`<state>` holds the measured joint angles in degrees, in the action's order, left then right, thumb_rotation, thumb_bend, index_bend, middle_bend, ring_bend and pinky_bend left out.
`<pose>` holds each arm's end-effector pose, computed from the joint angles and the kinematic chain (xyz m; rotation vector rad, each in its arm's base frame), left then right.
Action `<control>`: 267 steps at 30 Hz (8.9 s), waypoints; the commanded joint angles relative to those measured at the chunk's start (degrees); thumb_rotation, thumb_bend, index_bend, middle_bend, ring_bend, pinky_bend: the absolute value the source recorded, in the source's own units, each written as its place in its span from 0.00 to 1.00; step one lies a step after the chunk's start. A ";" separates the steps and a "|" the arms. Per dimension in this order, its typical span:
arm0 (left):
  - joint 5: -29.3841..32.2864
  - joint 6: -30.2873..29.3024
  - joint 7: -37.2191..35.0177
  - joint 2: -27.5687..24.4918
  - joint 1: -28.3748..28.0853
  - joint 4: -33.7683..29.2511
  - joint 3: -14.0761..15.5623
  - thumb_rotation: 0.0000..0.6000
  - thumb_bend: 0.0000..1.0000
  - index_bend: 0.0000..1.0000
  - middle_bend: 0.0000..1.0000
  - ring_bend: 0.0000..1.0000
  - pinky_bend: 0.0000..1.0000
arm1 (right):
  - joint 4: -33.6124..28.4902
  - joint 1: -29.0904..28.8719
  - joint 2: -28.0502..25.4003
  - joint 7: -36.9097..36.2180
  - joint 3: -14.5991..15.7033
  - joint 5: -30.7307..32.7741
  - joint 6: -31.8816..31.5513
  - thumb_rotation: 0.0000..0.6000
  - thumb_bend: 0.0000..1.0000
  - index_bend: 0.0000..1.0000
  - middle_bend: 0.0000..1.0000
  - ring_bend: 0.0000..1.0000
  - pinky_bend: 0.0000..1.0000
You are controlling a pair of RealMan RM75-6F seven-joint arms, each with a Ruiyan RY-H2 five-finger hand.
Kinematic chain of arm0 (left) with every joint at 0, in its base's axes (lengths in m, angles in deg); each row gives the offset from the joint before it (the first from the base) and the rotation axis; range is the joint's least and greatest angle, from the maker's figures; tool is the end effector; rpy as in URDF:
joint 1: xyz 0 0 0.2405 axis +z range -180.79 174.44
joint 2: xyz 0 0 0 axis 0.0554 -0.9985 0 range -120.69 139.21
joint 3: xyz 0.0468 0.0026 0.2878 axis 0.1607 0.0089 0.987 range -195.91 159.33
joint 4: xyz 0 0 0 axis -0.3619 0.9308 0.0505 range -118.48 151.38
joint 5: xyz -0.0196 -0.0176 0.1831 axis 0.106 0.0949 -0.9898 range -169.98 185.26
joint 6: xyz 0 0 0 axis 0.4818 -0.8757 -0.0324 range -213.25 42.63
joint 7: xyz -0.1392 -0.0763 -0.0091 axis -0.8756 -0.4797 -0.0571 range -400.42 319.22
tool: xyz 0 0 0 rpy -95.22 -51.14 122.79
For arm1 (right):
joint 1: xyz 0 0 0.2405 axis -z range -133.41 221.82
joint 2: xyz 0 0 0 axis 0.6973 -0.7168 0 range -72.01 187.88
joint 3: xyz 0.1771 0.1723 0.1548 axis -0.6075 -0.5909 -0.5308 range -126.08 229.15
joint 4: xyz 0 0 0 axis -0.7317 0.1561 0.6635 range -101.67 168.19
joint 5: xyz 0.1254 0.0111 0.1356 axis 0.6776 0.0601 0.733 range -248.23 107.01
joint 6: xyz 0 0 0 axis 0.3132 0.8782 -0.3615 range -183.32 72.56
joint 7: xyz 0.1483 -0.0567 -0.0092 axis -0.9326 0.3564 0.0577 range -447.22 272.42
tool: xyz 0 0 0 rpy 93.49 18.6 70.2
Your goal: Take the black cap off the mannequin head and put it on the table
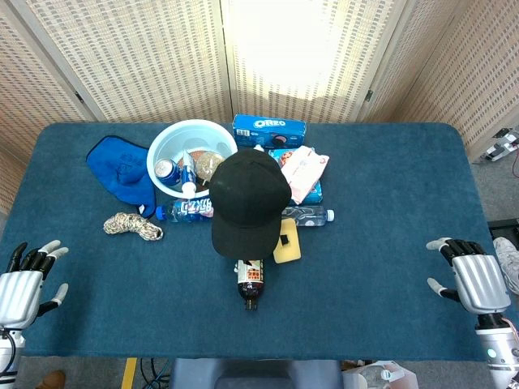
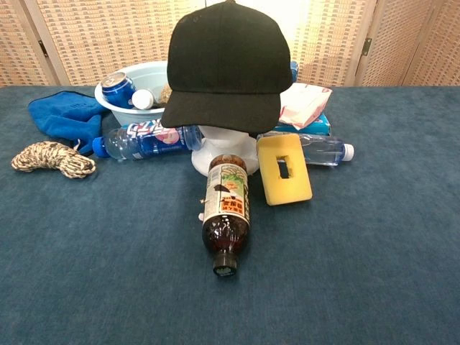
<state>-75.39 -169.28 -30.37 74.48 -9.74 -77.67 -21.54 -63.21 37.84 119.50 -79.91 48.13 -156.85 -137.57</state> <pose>-0.3285 0.2070 0.1891 -1.4122 -0.8211 -0.7998 -0.3178 -0.2058 0.2001 1.4668 -0.8326 0.8307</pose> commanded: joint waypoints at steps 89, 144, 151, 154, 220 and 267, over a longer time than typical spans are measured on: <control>-0.16 1.31 1.74 -3.33 -0.90 -5.37 0.08 1.00 0.29 0.25 0.16 0.16 0.02 | 29.30 -39.99 34.84 -1.85 -4.24 -22.08 8.03 1.00 0.07 0.30 0.15 0.00 0.00; -0.18 1.16 -1.14 -3.46 -0.76 -3.38 0.39 1.00 0.29 0.25 0.16 0.16 0.02 | 48.52 -53.67 43.44 -7.34 -11.41 -15.89 -3.79 1.00 0.48 0.74 0.40 0.15 0.00; -0.55 0.66 -2.03 -3.75 -0.47 -3.06 0.46 1.00 0.29 0.25 0.16 0.16 0.02 | 49.31 -56.11 43.07 -5.25 -13.09 -13.93 -2.24 1.00 0.48 0.74 0.40 0.15 0.00; -0.70 0.68 -2.34 -3.86 -0.45 -2.98 0.52 1.00 0.29 0.25 0.16 0.16 0.02 | 50.09 -56.91 42.87 -4.67 -14.15 -12.49 -1.49 1.00 0.48 0.74 0.40 0.15 0.00; -3.59 2.24 -3.45 -3.21 -1.68 -2.52 1.46 1.00 0.29 0.25 0.16 0.16 0.02 | 53.60 -36.69 29.42 -0.45 -10.54 2.23 -8.82 1.00 0.49 0.76 0.42 0.16 0.00; -3.52 3.71 -6.27 -2.54 -1.94 -0.07 2.61 1.00 0.29 0.25 0.16 0.16 0.02 | 38.72 -14.30 36.50 2.51 -0.23 -0.62 -14.81 1.00 0.07 0.42 0.28 0.10 0.00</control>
<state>-78.90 -165.58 -36.65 71.95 -11.68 -77.74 -18.94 -23.32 22.66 156.54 -77.91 47.23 -157.52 -153.40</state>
